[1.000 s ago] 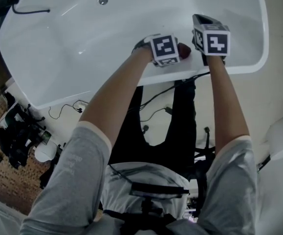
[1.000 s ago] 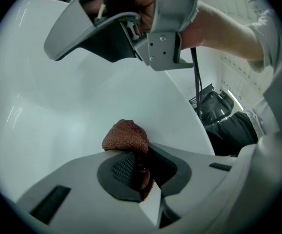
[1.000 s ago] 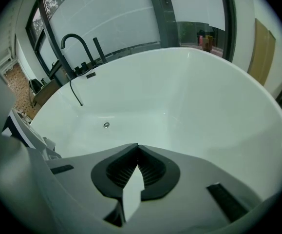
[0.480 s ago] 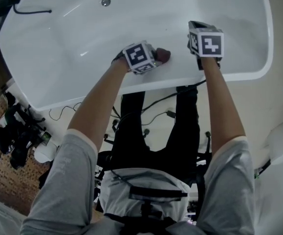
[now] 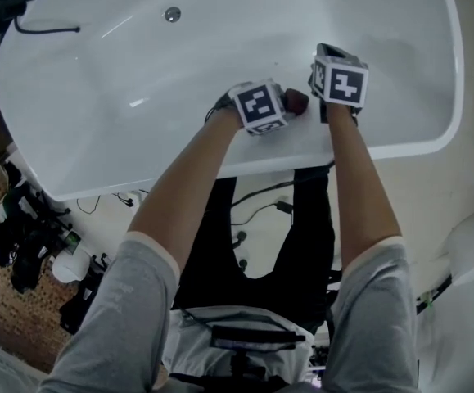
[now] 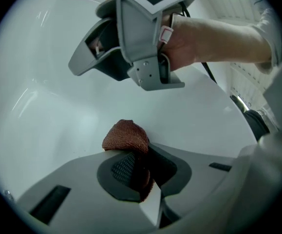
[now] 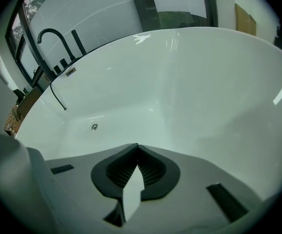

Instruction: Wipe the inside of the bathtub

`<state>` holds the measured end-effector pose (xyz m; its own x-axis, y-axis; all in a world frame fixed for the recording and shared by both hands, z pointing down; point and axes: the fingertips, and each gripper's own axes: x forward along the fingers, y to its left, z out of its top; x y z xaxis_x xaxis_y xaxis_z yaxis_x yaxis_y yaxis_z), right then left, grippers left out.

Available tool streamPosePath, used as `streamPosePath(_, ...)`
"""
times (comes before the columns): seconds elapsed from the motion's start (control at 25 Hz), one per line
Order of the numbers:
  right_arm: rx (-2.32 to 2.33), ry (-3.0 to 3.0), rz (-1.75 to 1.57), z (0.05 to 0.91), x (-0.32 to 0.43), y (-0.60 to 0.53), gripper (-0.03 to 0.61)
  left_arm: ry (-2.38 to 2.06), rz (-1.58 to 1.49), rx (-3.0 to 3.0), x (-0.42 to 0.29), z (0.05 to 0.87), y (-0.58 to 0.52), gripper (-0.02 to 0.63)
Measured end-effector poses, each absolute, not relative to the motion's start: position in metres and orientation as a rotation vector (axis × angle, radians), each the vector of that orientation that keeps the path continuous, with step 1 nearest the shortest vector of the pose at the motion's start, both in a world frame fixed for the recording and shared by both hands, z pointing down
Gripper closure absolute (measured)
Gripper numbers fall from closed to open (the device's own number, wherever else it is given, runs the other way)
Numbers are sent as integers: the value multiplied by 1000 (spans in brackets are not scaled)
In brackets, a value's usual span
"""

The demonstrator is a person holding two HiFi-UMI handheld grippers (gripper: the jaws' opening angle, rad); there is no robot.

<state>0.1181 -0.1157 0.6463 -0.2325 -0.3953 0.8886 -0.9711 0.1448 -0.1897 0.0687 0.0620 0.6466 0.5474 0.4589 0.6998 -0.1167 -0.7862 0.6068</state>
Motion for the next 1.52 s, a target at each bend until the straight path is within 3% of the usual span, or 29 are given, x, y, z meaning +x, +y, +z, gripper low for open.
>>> streamPosePath(0.24, 1317, -1721, 1005, 667, 121, -121, 572, 328, 1166, 2228, 88, 645, 57, 580)
streamPosePath(0.64, 1277, -1753, 991, 683, 114, -115, 572, 246, 1300, 2097, 0, 684, 65, 580)
streamPosePath(1.16, 1352, -1727, 1024, 699, 119, -137, 572, 324, 1218, 2219, 99, 699, 43, 580)
streamPosePath(1.52, 1233, -1724, 1055, 728, 113, -128, 572, 273, 1359, 2079, 17, 742, 47, 578)
